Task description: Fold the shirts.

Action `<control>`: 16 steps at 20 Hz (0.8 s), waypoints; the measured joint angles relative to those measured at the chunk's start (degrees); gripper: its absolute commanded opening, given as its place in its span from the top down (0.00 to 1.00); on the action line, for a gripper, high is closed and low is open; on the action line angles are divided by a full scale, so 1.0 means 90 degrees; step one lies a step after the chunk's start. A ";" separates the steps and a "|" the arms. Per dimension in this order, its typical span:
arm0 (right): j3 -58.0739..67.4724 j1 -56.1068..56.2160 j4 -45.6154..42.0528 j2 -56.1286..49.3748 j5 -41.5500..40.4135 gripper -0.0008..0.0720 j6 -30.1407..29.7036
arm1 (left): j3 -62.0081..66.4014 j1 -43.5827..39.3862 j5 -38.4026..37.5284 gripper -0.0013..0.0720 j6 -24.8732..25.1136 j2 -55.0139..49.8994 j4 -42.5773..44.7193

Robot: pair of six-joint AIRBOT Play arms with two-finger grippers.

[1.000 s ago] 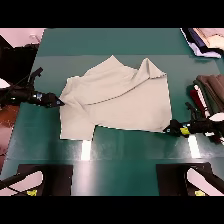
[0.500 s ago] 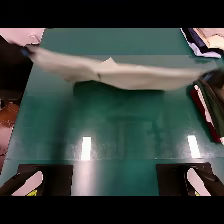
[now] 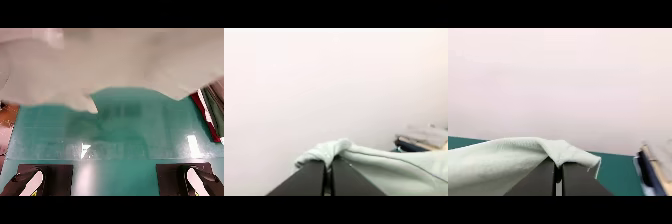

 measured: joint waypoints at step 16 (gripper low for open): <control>-0.0857 0.0865 -0.1926 -0.3553 0.3172 0.97 0.0440 | -0.4435 -0.0277 -0.0971 0.95 -0.0194 -0.1724 0.0053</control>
